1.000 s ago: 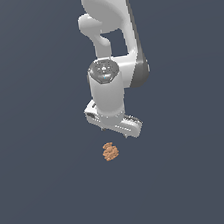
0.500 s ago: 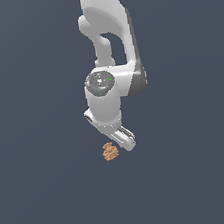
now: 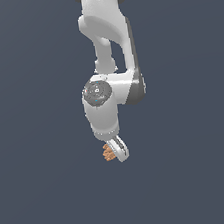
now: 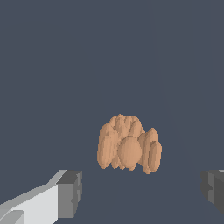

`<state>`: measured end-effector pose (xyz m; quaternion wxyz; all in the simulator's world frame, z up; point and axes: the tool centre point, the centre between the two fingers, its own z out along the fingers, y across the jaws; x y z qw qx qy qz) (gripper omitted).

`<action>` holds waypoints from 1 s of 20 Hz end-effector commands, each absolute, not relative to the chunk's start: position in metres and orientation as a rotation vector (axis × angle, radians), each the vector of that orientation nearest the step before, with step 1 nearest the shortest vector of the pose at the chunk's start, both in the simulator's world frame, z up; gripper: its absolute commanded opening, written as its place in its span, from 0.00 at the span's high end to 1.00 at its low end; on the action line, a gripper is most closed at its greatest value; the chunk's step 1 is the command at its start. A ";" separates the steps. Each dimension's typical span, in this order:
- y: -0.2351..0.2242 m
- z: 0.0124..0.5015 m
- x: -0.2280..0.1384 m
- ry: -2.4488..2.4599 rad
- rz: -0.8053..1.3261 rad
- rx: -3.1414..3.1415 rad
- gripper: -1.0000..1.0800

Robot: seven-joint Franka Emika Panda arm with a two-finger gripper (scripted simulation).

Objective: Pick up the object and move it to a goal position.

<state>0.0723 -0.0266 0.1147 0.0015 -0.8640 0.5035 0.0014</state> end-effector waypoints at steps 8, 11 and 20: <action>-0.032 0.108 0.078 1.732 0.000 -2.621 0.04; -0.032 0.107 0.079 1.741 0.000 -2.615 0.04; -0.032 0.080 0.078 1.739 0.000 -2.617 0.04</action>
